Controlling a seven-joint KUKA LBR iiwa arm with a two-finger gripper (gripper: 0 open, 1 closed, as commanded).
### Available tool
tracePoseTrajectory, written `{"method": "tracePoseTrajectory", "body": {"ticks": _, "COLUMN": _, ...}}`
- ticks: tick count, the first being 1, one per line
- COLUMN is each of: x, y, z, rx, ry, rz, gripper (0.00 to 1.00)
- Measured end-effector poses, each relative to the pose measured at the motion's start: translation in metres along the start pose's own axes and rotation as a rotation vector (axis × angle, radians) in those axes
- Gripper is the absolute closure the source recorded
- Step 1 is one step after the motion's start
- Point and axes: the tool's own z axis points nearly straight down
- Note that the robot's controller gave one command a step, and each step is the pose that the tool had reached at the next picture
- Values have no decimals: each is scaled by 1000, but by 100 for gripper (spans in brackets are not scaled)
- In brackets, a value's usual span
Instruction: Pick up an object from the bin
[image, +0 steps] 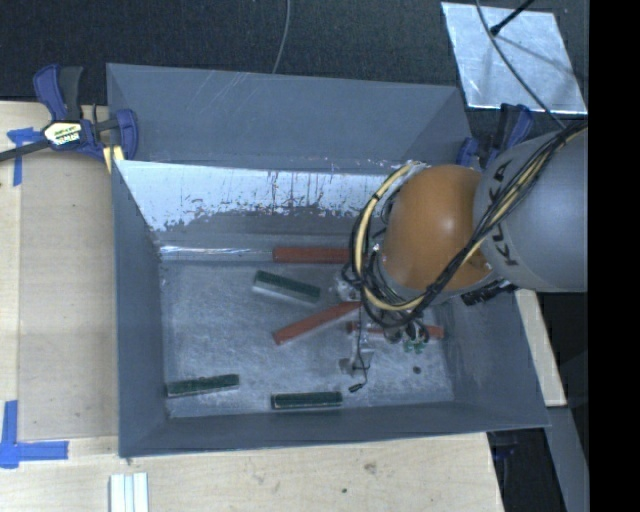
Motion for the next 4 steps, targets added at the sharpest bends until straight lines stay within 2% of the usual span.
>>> {"method": "tracePoseTrajectory", "body": {"ticks": 1, "x": -1, "y": 3, "z": 30, "rx": 0, "ry": 9, "rz": 116, "gripper": 0}}
{"method": "tracePoseTrajectory", "body": {"ticks": 2, "x": -64, "y": 33, "z": 40, "rx": -2, "ry": 0, "rz": 162, "gripper": 100}}
{"method": "tracePoseTrajectory", "body": {"ticks": 3, "x": -64, "y": 33, "z": 40, "rx": -2, "ry": 0, "rz": 162, "gripper": 100}}
{"method": "tracePoseTrajectory", "body": {"ticks": 4, "x": -75, "y": 39, "z": 40, "rx": -1, "ry": 1, "rz": -426, "gripper": 100}}
